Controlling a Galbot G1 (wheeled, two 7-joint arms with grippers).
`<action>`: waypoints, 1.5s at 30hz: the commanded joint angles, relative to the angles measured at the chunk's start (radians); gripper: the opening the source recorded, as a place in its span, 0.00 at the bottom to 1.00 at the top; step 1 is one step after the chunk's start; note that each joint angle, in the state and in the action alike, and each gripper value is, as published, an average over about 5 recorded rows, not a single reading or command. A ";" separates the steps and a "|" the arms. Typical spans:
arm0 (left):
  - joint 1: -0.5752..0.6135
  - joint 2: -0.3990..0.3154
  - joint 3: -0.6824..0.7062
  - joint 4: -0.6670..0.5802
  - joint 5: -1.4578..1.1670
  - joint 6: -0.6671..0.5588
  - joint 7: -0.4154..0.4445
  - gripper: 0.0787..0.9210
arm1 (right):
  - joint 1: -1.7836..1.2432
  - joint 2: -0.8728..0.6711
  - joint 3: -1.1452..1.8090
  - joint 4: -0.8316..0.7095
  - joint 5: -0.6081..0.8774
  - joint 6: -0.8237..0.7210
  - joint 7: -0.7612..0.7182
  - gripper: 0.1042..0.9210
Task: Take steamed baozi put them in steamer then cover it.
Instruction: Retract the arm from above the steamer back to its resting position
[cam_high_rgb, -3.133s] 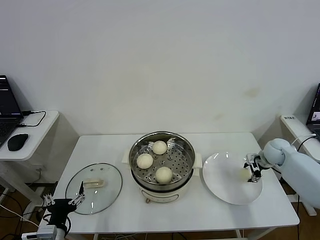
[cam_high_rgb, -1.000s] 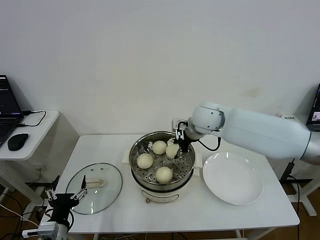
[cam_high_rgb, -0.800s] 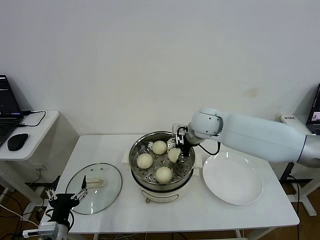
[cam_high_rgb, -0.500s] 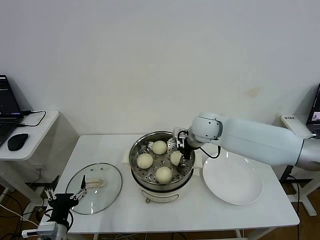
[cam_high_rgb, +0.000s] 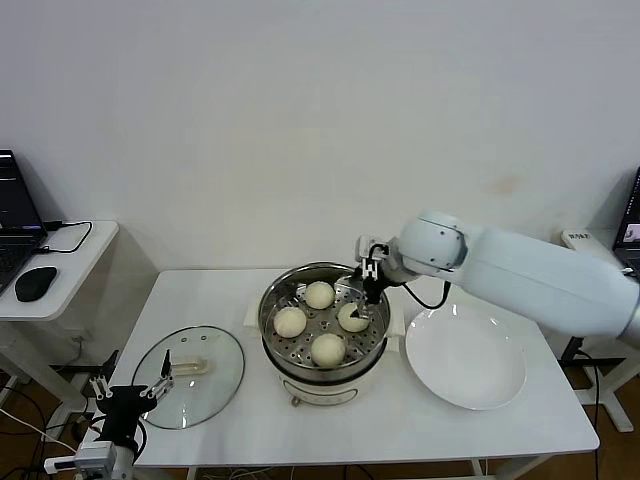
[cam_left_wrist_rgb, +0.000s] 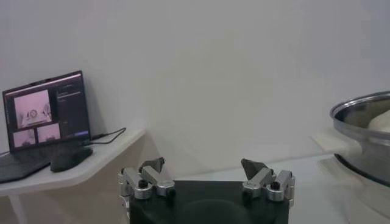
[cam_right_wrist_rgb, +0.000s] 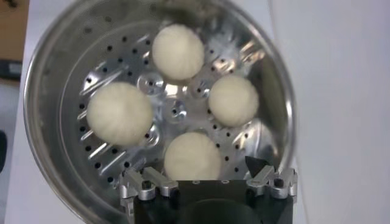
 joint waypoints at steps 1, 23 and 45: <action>-0.001 -0.001 0.000 0.003 -0.002 -0.002 0.000 0.88 | -0.404 -0.197 0.407 0.158 0.089 0.200 0.433 0.88; -0.041 0.003 0.043 0.112 0.434 -0.086 -0.031 0.88 | -1.780 0.287 1.689 0.256 -0.359 0.926 0.460 0.88; -0.094 0.101 0.031 0.376 1.439 -0.173 0.026 0.88 | -2.050 0.587 1.961 0.285 -0.356 0.934 0.463 0.88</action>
